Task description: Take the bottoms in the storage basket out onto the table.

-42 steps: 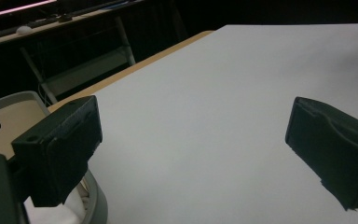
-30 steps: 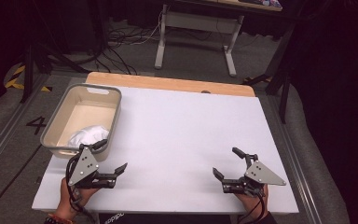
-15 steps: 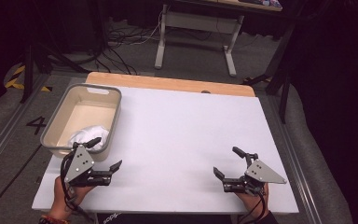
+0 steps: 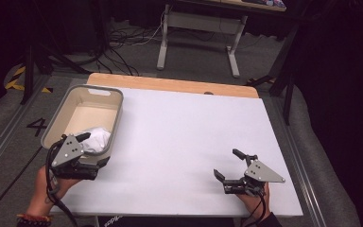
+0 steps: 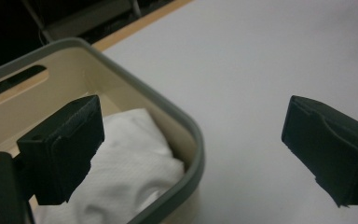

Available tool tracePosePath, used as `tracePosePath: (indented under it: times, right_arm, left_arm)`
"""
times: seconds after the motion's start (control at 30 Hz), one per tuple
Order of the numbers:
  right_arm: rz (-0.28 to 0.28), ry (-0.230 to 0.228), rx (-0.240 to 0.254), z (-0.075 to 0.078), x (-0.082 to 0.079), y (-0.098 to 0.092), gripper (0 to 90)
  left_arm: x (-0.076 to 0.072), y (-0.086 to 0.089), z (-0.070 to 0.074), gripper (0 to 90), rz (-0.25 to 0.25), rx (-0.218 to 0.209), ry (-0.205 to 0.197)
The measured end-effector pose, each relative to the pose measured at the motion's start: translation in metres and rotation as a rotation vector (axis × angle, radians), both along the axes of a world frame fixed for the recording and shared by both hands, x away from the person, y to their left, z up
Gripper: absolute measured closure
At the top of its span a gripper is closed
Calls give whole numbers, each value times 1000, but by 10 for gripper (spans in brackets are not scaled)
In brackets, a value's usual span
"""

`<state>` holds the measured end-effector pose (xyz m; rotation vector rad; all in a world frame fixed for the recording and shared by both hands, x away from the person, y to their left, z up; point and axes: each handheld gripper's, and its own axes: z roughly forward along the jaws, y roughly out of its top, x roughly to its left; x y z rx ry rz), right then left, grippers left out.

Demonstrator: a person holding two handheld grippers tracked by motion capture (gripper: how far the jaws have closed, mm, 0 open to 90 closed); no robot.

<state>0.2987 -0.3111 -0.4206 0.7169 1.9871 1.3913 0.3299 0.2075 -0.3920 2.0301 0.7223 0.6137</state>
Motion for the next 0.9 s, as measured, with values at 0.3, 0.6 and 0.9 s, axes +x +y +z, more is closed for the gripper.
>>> tracePosePath:
  times: [0.3, 0.6, 0.9]
  right_arm:
    - [20, 26, -18, -3, 2, 5, 45]
    - [35, 63, -23, -6, 6, 6, 45]
    - [48, 81, -27, -8, 7, 6, 46]
  left_arm:
    - [53, 13, 22, 54, 3, 144, 198]
    - [103, 6, 10, 101, 17, 282, 443]
    - [115, -2, -1, 206, 26, 348, 614]
